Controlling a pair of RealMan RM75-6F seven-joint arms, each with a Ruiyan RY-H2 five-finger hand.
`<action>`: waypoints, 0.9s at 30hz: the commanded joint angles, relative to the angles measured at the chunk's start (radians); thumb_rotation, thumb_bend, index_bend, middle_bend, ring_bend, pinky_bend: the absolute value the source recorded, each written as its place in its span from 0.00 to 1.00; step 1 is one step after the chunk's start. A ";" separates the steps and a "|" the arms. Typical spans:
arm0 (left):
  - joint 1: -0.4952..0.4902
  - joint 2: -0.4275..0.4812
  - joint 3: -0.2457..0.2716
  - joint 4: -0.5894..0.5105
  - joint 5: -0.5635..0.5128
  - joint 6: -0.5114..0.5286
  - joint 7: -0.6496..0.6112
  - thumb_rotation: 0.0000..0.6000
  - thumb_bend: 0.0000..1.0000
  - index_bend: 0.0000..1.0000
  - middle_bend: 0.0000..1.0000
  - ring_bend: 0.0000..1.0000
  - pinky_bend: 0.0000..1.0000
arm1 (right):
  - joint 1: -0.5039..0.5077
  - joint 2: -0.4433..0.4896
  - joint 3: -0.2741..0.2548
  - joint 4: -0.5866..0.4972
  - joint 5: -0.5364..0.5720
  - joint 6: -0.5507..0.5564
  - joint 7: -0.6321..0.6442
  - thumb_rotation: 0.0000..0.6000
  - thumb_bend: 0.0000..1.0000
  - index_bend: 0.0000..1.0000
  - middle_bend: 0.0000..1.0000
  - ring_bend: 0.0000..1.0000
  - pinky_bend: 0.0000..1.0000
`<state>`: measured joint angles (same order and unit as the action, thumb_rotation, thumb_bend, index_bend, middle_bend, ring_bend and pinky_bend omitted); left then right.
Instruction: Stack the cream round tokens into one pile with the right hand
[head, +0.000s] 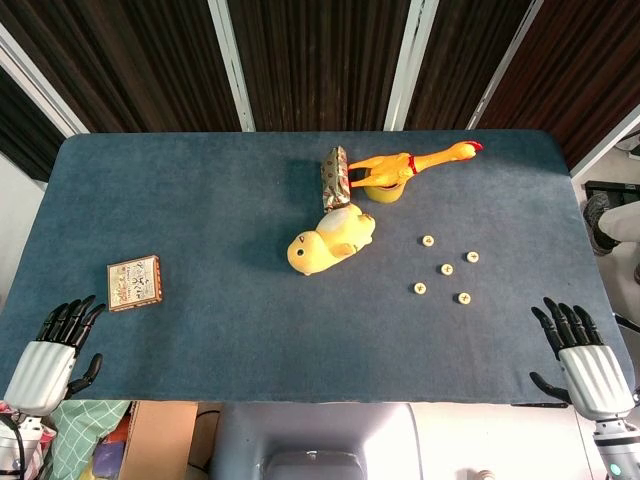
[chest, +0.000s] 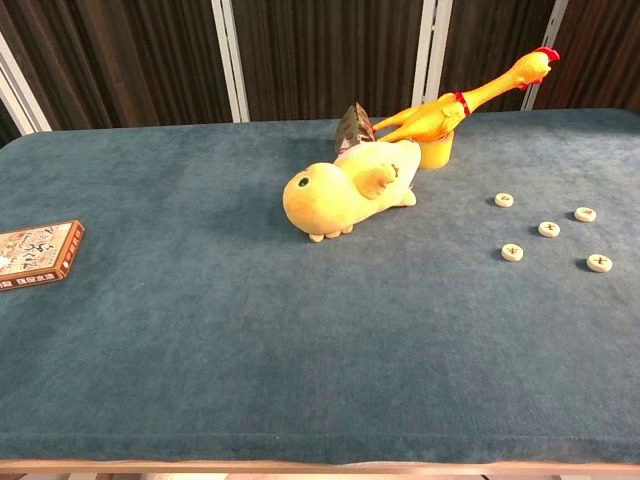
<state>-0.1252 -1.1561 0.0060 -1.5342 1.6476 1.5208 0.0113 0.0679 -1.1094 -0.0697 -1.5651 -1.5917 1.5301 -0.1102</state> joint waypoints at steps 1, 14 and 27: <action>0.002 0.004 0.001 0.001 -0.003 0.001 -0.010 1.00 0.45 0.00 0.00 0.00 0.09 | 0.018 -0.024 0.013 0.016 -0.009 -0.021 -0.013 1.00 0.31 0.00 0.00 0.00 0.00; 0.004 0.012 0.009 0.002 0.001 0.001 -0.021 1.00 0.45 0.00 0.00 0.00 0.09 | 0.369 -0.248 0.170 0.201 0.065 -0.472 -0.074 1.00 0.31 0.23 0.00 0.00 0.00; 0.017 0.029 0.013 0.007 -0.008 0.012 -0.052 1.00 0.45 0.00 0.00 0.00 0.09 | 0.519 -0.469 0.201 0.479 0.137 -0.619 -0.103 1.00 0.41 0.47 0.01 0.00 0.00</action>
<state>-0.1090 -1.1272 0.0190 -1.5271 1.6395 1.5326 -0.0407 0.5757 -1.5650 0.1301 -1.0999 -1.4645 0.9219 -0.2085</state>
